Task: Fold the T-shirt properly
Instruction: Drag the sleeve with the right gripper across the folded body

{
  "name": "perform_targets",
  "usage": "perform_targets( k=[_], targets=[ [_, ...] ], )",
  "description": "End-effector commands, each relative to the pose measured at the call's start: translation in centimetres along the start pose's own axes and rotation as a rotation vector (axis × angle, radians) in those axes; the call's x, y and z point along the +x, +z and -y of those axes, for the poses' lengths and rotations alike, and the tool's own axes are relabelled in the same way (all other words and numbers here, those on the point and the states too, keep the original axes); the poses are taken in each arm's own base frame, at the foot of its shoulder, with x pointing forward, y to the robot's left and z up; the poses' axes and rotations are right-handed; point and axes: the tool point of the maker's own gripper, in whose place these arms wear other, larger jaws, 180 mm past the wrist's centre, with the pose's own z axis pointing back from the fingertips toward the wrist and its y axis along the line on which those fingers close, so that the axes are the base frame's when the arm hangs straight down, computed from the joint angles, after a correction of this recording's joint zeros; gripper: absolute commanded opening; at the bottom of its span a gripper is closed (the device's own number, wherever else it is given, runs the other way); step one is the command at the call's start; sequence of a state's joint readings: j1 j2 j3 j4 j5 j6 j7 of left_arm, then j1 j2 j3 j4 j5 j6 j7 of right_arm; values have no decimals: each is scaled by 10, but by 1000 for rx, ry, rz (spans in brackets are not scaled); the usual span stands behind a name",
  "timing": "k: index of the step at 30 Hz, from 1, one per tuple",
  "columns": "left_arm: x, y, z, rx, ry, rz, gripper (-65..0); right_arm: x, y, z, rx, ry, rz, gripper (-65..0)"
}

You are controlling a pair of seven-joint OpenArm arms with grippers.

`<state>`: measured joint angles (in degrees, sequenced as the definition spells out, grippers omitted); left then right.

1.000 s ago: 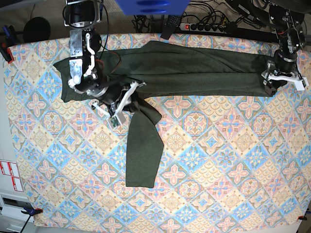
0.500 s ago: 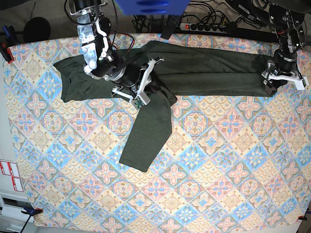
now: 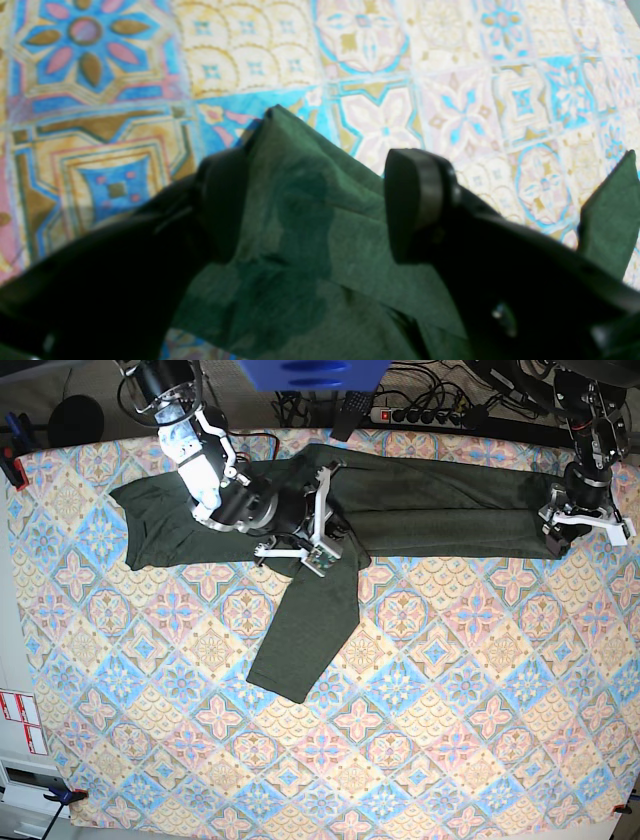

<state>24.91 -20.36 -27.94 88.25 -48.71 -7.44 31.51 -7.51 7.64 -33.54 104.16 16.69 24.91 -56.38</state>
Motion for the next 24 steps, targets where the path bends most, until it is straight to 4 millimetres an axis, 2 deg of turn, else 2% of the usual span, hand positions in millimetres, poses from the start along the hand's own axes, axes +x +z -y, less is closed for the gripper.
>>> perform_targets(
  k=[1, 9, 13, 24],
  targets=[
    [14, 2, 2, -13, -18, 38, -235, 26, 1, -8, 33, 27, 82, -643],
    [14, 2, 2, -13, -18, 38, -235, 29, 0, -8, 36, 52, 82, -643],
    [15, 2, 3, -14, -20, 39, -235, 23, 2, -4, 28, 57, 67, -643],
    [37, -7, 18, -46, -20, 89, -235, 9, 8, 10, -5, 56, 34, -643]
  ],
)
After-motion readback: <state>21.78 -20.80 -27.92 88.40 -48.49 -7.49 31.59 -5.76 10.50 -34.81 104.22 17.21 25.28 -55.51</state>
